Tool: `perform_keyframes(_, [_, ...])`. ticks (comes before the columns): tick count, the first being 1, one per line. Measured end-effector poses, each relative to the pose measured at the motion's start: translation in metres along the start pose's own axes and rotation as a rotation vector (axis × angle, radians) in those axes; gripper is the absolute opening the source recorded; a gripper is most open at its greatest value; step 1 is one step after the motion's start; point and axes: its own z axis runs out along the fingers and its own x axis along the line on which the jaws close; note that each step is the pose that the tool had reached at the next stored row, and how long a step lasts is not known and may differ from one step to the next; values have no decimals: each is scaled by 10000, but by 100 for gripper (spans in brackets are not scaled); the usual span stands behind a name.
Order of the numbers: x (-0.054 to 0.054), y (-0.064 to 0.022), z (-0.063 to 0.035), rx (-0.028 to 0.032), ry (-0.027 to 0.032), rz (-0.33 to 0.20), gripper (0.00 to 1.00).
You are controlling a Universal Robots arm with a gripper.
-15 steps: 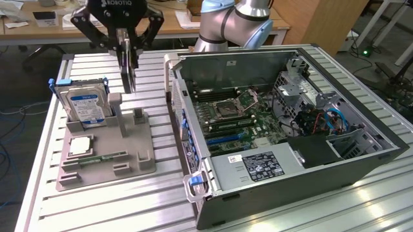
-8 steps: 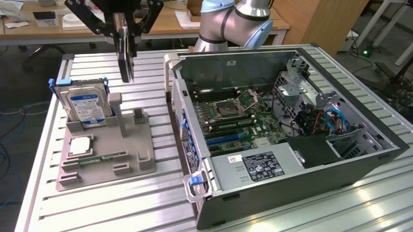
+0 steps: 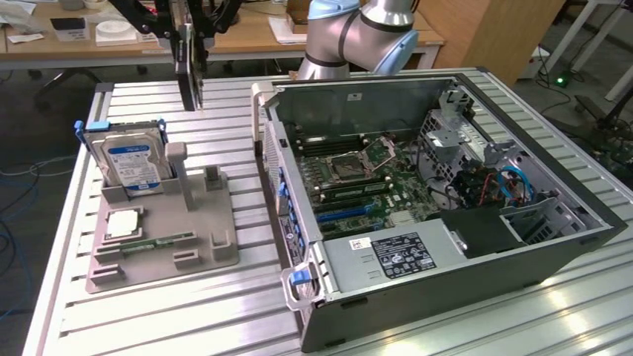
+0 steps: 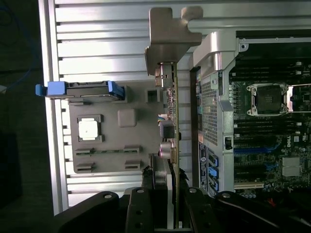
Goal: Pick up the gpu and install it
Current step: 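Pick up the gpu and move the gpu toward the slot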
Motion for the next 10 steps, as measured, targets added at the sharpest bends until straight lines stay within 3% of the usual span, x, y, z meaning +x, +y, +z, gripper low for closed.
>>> perform_keyframes(10, [-4,0,1,-1,-1,0,29])
